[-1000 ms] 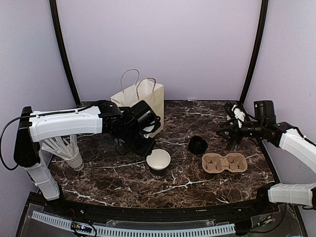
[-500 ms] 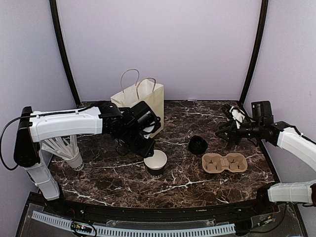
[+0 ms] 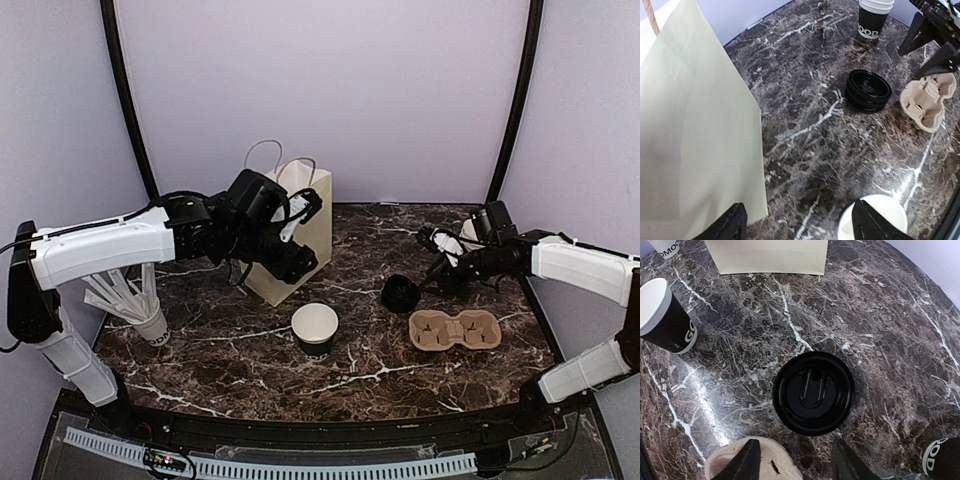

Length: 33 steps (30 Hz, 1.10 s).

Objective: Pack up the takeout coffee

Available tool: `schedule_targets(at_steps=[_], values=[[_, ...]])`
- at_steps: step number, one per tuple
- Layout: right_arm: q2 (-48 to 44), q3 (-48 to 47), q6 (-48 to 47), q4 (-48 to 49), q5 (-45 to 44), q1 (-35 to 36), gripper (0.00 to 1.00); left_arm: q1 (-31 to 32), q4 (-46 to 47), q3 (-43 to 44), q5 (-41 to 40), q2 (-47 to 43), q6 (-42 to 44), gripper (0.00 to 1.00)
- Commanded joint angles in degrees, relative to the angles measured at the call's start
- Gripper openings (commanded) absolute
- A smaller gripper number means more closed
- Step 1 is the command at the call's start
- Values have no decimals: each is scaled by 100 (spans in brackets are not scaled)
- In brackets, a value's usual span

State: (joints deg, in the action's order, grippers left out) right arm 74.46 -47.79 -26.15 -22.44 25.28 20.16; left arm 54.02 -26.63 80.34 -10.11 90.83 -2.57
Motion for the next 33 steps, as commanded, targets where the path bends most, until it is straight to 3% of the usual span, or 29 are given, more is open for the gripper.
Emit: schedule_targets(at_steps=[1,5,12,19,33], values=[[494,-669,-338,-568,-27,242,58,-239,1681,-833,492,-284,788,77],[918,-884,-331,-680,-5,417,60,-245,2079,-1319,761,-610,955,78],[1629,-1451,-312,-989,-78,578,56,-247,2429,-1919,696,-1343,1140,78],[1836,-1597,-418,-1372,-200,795,60,-242,2262,-1823,664,-1427,1186,78],[2362,-1986,-198,-1351,-547,1006,48,-247,2182,-1809,809,-1426,1227,78]])
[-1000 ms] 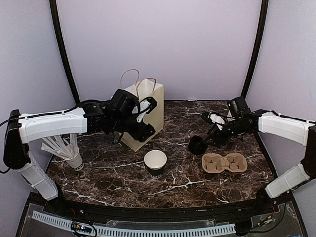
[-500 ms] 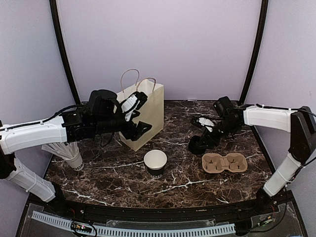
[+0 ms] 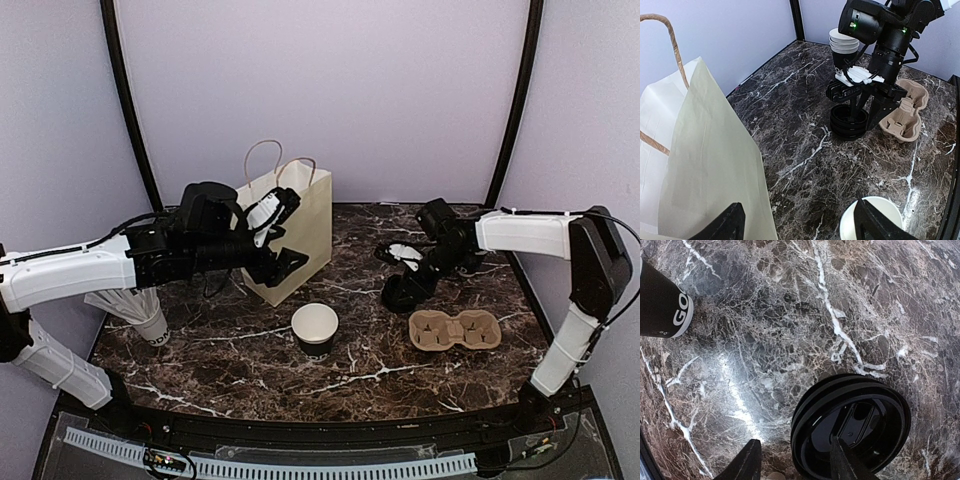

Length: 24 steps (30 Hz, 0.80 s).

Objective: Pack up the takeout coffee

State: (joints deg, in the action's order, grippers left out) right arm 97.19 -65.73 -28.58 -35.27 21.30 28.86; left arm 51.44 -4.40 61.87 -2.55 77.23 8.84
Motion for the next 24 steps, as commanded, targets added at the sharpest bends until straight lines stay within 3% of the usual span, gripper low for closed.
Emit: schedule_targets(at_steps=[1,7,24], values=[[112,-210,45,-68,-171,159,47,16,-37,41,41,-67,93,78],[216,-290,92,-112,-232,190,36,17,-87,64,94,-16,73,78],[447,-449,287,-99,-600,190,18,20,-157,99,137,16,75,77]])
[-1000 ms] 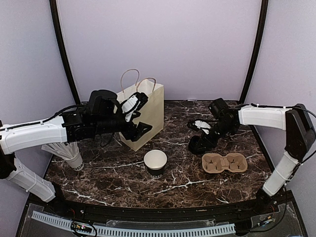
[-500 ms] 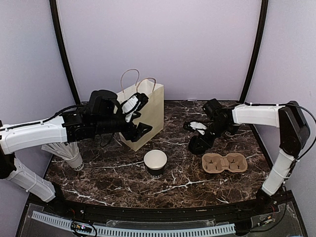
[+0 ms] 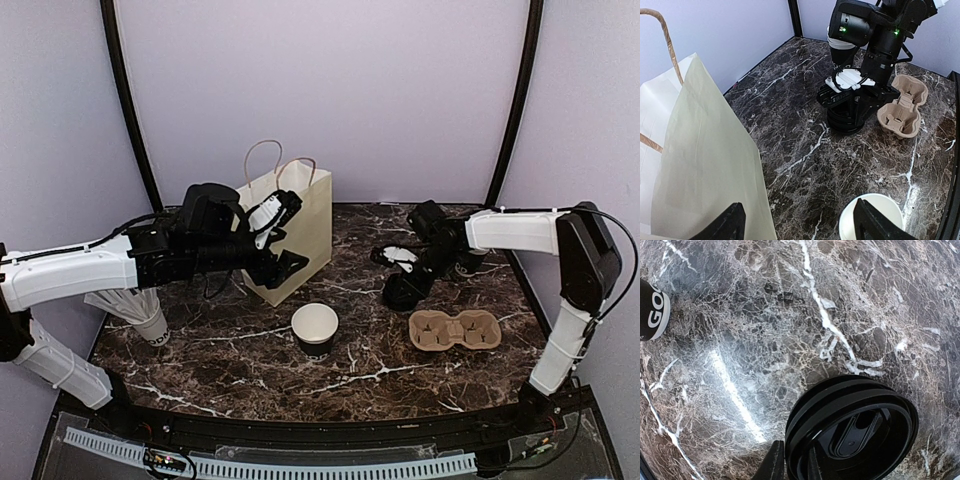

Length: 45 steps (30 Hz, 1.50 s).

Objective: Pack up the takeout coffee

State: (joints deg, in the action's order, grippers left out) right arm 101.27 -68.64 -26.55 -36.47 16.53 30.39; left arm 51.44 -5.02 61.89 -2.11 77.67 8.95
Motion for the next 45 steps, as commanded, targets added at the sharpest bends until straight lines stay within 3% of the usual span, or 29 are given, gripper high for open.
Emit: schedule_targets(at_steps=[1,16,25,27,28,30,34,37,41,45], values=[[30,-158,88,21,-124,36,18,22,-96,100,99,-30,63,77],[-185,-507,35,-47,-88,-555,9,16,-135,134,153,-34,37,77],[-421,-715,24,-341,806,-859,9,23,-87,74,190,-39,121,78],[-616,-753,72,-407,1382,-856,9,39,173,-154,201,-153,264,83],[-732,-756,134,-375,1620,-856,9,54,591,-284,202,-238,368,95],[-1002,-794,188,-338,2011,-851,9,92,1518,-919,497,-573,515,98],[-1339,-959,168,-551,3077,-851,10,305,2888,-1778,565,-986,737,99],[-1584,-906,68,-842,3978,-836,11,687,3176,-1583,95,-727,960,99],[-1920,-716,372,-845,4987,-763,12,1380,4184,-1554,-613,-277,2026,99],[-2101,-810,298,-1235,5278,-601,12,1596,4955,-1477,-606,57,2411,99]])
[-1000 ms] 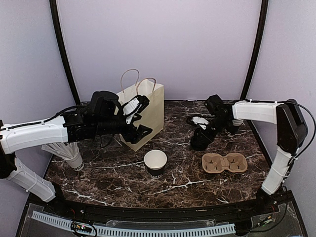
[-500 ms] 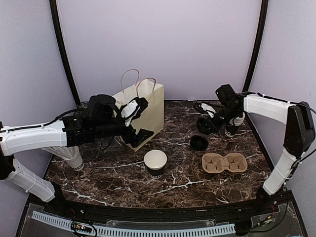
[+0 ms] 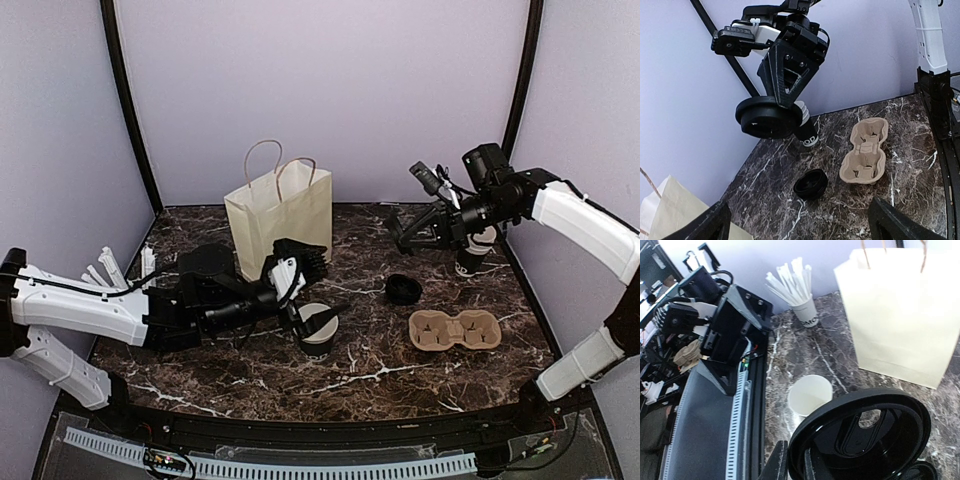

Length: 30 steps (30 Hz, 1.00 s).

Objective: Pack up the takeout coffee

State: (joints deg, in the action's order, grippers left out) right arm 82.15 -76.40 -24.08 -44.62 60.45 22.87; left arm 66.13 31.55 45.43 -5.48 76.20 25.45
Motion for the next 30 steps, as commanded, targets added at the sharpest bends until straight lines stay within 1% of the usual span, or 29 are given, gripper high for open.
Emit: schedule_targets(at_steps=[1,3,5,6,9,11,13,14,15,16,17,18,19,20,21,23,24,25,26,27,29,30], values=[[-184,-111,10,-572,993,173,12,135,1400,217,-210,299,817,99],[-140,-214,28,-779,1287,222,13,137,1672,304,-109,439,960,99],[-137,-176,171,-736,1515,269,13,137,1941,371,17,585,1065,99],[-148,-141,243,-676,1533,290,13,137,2175,388,142,635,1055,99],[-156,-69,357,-557,1469,301,13,139,2393,570,388,822,998,99],[-180,-83,357,-566,1411,303,13,137,2403,769,339,948,708,99],[-217,-94,351,-580,1292,310,13,137,2464,946,86,1085,214,99],[-237,-88,339,-578,1211,316,13,137,2457,1005,-113,1118,-267,99],[-264,-86,313,-596,1132,322,13,137,2411,1140,-257,1167,-576,99],[-293,-81,259,-635,1061,327,13,137,2242,1208,-526,1177,-1286,99],[-317,-81,203,-682,1009,331,13,137,1956,1344,-609,1175,-1634,99],[-344,-73,149,-725,957,335,13,139,1773,1466,-673,1131,-2390,99],[-368,-62,108,-739,919,339,13,134,1441,1511,-669,1101,-2740,99],[-406,-53,72,-758,897,341,13,103,1279,1587,-603,1055,-3484,99],[-432,-43,32,-766,891,338,13,76,977,1633,-537,1042,-3893,99],[-470,-46,-36,-778,886,339,13,-33,751,1718,-181,1069,-5250,98],[-473,-56,-87,-794,894,340,13,-75,762,1702,7,1104,-5541,98],[-482,-66,-128,-819,909,336,13,-87,922,1669,88,1123,-6019,97],[-485,-80,-199,-840,930,338,13,-97,1085,1565,228,1188,-6255,97],[-486,-85,-236,-849,946,340,13,-99,1454,1508,296,1227,-6665,96],[-492,-77,-267,-853,998,339,13,-107,2041,1346,504,1385,-7088,95],[-494,-70,-272,-851,1011,338,13,-102,2159,1300,522,1478,-7185,95]])
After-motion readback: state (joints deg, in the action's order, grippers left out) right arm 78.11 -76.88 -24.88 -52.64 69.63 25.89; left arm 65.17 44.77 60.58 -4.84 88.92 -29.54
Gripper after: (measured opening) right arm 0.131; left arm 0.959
